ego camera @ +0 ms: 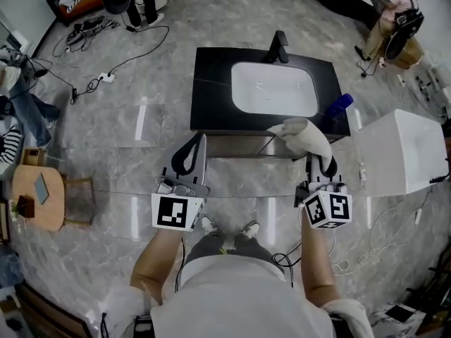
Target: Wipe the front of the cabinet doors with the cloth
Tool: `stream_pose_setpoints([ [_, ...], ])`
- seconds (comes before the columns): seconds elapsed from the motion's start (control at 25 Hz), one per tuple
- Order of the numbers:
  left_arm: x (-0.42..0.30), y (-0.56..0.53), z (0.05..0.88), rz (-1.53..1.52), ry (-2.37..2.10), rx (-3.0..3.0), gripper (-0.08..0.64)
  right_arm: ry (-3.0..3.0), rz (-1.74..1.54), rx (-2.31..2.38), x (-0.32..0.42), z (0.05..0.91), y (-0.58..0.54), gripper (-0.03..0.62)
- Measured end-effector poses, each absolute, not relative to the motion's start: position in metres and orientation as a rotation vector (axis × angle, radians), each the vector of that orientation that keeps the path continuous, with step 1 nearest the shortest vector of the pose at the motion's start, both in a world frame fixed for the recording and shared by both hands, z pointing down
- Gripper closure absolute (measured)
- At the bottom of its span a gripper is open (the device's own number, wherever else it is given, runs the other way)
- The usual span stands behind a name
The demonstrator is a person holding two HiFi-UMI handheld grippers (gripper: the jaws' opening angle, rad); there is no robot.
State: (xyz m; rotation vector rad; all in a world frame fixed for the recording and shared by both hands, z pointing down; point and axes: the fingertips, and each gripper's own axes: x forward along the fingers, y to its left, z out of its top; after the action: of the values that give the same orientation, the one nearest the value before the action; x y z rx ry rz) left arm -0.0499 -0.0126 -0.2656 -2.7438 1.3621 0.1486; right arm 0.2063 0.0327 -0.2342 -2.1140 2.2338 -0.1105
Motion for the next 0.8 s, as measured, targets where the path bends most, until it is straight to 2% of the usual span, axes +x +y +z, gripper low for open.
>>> stream_pose_setpoints([
  [0.28, -0.073, 0.024, -0.343, 0.231, 1.395, -2.581, 0.541, 2.283, 0.02, -1.966, 0.199, -0.297, 0.075, 0.523],
  [0.8, -0.074, 0.045, -0.324, 0.137, 1.512, -2.527, 0.541, 2.285, 0.074, -1.946, 0.221, -0.314, 0.099, 0.523],
])
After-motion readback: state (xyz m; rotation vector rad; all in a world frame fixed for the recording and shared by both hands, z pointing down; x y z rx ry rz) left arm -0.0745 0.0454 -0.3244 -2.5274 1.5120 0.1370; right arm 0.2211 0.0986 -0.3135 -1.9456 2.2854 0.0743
